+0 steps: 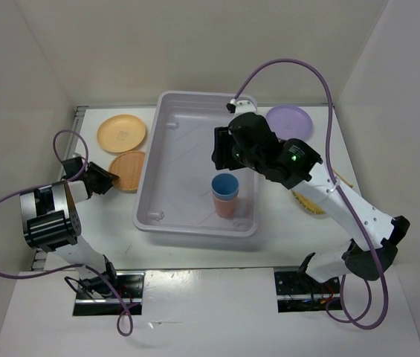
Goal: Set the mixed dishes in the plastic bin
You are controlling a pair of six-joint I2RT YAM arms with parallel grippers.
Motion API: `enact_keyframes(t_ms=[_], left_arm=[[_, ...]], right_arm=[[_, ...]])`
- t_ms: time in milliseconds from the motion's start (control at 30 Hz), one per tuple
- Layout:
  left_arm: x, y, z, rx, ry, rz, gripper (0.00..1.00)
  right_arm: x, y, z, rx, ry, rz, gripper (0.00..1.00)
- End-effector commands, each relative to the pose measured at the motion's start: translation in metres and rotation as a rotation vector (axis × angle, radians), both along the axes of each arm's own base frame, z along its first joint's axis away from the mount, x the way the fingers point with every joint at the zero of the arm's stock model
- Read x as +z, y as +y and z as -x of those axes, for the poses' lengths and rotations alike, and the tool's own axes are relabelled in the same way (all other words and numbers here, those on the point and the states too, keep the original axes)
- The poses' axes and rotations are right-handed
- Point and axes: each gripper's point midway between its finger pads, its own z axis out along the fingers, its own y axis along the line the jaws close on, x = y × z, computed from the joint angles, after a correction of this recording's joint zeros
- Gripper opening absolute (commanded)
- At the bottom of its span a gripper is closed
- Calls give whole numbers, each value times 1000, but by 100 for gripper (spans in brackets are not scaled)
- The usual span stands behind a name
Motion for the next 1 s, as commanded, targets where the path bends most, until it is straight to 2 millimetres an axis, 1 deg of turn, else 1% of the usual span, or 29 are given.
enact_keyframes(t_ms=[0,33,67,100,133,167,200,233,300,333,367,400,433,467,500,533,567,600,667,700,733,767,800,867,900,967], left_arm=[[-13,-4,7,-2,46,24,39],[-13,-4,7,-2,46,24,36],[-13,-4,7,-2,46,24,29],[-10,-3,4,-2,38,21,26],[-11,-4,5,-2,48,25,21],[-7,-3,4,-2,36,20,13],[-6,-4,6,-2,41,22,11],[1,-3,3,-2,28,17,8],[16,1,3,8,18,-13,0],[25,3,2,15,7,-24,0],[42,7,2,21,-15,-57,0],[52,10,2,32,-24,-72,0],[62,13,2,33,-33,-93,0],[71,13,7,27,-25,-114,0],[86,16,0,21,-43,-129,0],[95,21,0,22,-49,-142,0],[100,18,2,6,-40,-140,0],[116,18,-3,-15,-70,-156,0],[132,16,-1,-28,-84,-164,0],[140,17,-1,-34,-97,-177,0],[151,15,-1,-42,-122,-179,0],[154,15,-1,-51,-123,-191,0],[166,16,-3,-49,-150,-203,0],[173,14,0,-62,-158,-208,0],[185,13,-1,-78,-190,-224,0],[202,9,-1,-112,-227,-243,0]], right_arm=[[11,-10,-6,-54,-51,-27,56],[11,-12,-4,-54,-52,-28,56],[12,-13,-5,-66,-52,-32,56],[12,-16,-7,-75,-52,-32,56],[12,-16,-7,-75,-52,-32,56],[12,-16,-7,-75,-52,-32,56],[8,-14,-9,-75,-47,-25,56],[8,-14,-9,-75,-47,-25,56],[9,-16,-10,-83,-51,-22,56],[9,-16,-10,-83,-51,-21,56],[9,-16,-10,-83,-51,-21,56],[2,-14,-11,-83,-39,-7,56],[2,-14,-11,-83,-39,-7,56],[4,-15,-13,-90,-49,-11,56],[4,-14,-13,-95,-45,-18,56],[-5,-13,-14,-95,-32,-1,56],[-2,-13,-16,-103,-42,-6,56],[-7,-16,-18,-112,-35,3,56],[-5,-16,-20,-119,-46,-2,56],[-7,-18,-23,-129,-46,-2,56],[-6,-17,-24,-129,-51,-9,56],[-6,-19,-26,-133,-48,-12,56],[-4,-24,-29,-149,-54,-20,56],[-3,-24,-31,-130,-63,-15,56],[-1,-27,-36,-144,-69,-22,56],[-1,-31,-38,-141,-78,-2,56]])
